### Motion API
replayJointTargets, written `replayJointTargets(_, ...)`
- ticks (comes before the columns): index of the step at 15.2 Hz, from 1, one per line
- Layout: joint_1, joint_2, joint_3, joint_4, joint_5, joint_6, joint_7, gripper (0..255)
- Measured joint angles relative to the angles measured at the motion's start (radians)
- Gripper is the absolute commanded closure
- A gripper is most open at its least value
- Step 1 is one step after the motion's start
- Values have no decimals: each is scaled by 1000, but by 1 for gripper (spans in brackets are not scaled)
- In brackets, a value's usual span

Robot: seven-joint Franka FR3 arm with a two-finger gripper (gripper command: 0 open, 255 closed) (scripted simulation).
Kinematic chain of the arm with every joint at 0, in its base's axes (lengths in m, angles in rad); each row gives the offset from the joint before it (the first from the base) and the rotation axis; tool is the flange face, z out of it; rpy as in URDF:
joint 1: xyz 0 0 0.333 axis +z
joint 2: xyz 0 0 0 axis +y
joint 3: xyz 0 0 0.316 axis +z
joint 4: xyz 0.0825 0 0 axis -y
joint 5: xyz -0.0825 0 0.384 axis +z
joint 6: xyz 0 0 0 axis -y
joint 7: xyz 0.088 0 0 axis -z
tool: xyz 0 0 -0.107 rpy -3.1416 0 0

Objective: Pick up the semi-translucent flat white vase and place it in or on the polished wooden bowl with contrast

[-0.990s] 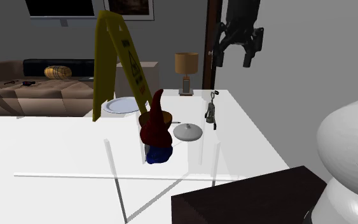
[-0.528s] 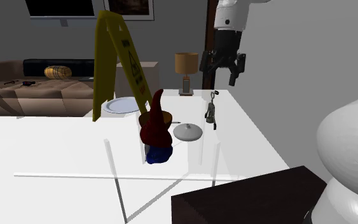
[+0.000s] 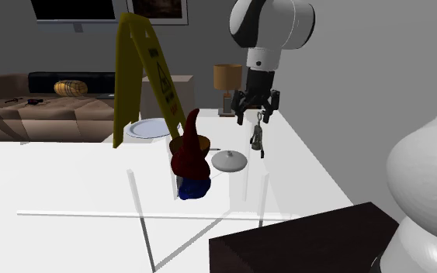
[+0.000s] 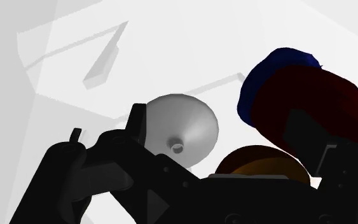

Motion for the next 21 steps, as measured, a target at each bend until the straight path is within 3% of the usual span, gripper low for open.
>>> replayJointTargets(7,1,278,2,119,-8,191,-11,0)
replayJointTargets(14,10,558,-1,320,-24,303,-10,0)
replayJointTargets(21,17,672,-3,377,-29,366,-10,0)
